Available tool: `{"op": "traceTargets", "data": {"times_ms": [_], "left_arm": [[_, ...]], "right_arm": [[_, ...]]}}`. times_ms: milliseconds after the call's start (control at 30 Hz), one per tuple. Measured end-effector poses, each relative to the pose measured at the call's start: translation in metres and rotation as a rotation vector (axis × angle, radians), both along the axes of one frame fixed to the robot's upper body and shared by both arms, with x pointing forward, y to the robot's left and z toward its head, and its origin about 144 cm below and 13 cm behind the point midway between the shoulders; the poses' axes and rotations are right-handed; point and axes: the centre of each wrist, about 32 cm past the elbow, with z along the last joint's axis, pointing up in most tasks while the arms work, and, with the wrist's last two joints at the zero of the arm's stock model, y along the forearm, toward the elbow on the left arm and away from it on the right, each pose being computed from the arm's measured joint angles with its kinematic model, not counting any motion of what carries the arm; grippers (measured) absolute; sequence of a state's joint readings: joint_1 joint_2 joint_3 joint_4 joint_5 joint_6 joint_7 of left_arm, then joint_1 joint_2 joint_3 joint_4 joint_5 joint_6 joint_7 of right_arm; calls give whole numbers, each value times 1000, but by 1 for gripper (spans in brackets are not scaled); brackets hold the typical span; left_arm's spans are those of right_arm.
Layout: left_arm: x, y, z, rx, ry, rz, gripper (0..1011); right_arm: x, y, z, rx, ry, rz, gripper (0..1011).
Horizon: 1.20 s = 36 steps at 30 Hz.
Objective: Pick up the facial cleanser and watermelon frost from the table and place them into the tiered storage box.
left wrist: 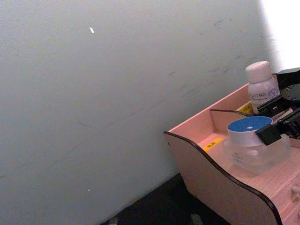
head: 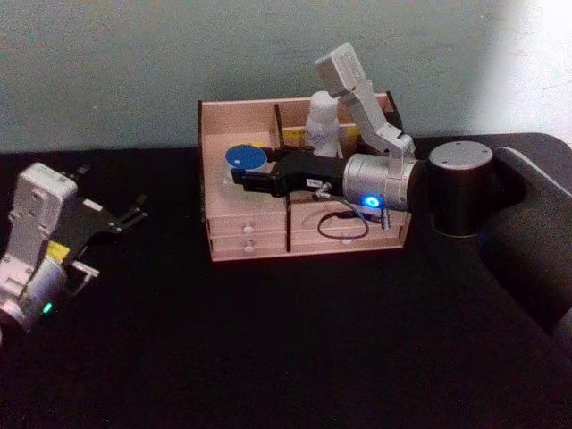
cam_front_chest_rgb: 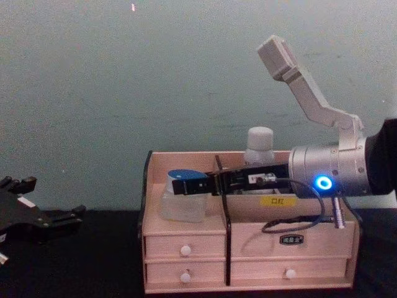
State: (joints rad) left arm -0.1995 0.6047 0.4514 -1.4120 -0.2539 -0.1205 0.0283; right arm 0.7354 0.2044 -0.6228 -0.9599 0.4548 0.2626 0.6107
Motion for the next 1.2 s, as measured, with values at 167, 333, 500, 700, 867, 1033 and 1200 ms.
{"op": "traceTargets", "data": {"times_ms": [167, 333, 500, 700, 867, 1033, 1200], "left_arm": [[0, 0, 0, 0, 0, 0, 1001], [0, 0, 0, 0, 0, 0, 1001], [0, 0, 0, 0, 0, 0, 1001], [0, 0, 0, 0, 0, 0, 1001], [0, 0, 0, 0, 0, 0, 1001], [0, 0, 0, 0, 0, 0, 1001], [0, 0, 0, 0, 0, 0, 1001]], "right_arm": [[0, 0, 0, 0, 0, 0, 711], [0, 0, 0, -1, 0, 0, 711], [0, 0, 0, -1, 0, 1, 711], [0, 0, 0, -2, 0, 2, 735], [0, 0, 0, -2, 1, 2, 890], [0, 0, 0, -3, 0, 2, 995], [0, 0, 0, -3, 0, 2, 1002]]}}
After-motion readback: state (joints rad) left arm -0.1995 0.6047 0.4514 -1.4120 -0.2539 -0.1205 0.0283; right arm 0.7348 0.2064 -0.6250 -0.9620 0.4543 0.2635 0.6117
